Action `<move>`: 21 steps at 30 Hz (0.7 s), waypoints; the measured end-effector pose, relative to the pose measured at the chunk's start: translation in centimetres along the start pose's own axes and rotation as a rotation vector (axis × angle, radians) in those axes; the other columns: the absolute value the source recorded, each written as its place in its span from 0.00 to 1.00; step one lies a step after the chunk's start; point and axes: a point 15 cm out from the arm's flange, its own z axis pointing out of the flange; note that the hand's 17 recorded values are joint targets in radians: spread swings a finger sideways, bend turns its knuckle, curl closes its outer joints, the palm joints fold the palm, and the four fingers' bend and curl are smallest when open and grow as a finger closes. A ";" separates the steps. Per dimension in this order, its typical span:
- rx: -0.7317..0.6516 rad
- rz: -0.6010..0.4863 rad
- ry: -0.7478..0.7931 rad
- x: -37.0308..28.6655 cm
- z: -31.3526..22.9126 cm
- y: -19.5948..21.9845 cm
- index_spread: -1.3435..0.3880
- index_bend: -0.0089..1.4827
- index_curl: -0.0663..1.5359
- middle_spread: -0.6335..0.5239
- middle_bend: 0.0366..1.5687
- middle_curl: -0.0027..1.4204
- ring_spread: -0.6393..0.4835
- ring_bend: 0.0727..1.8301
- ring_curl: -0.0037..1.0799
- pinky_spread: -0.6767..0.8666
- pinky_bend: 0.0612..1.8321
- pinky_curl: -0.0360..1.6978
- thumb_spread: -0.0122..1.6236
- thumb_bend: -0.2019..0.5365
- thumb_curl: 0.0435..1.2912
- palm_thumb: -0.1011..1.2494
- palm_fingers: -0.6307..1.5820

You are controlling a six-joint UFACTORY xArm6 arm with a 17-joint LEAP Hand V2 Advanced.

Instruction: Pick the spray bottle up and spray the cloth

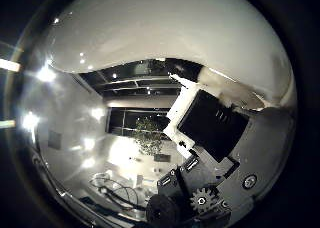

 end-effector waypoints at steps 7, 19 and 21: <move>-0.036 -0.015 -0.117 -2.8 3.2 0.4 0.63 0.69 0.51 0.46 0.78 0.49 0.41 0.70 0.56 0.29 0.67 0.42 0.61 0.26 0.30 0.79 0.84; -0.086 -0.191 -0.130 -11.4 5.5 -1.7 0.67 0.79 0.51 0.48 0.86 0.47 0.43 0.78 0.58 0.34 0.65 0.59 0.63 0.26 0.41 0.88 0.81; -0.102 -0.223 -0.131 -13.5 6.0 -2.4 0.67 0.80 0.50 0.48 0.86 0.46 0.43 0.78 0.58 0.34 0.63 0.61 0.63 0.26 0.42 0.88 0.81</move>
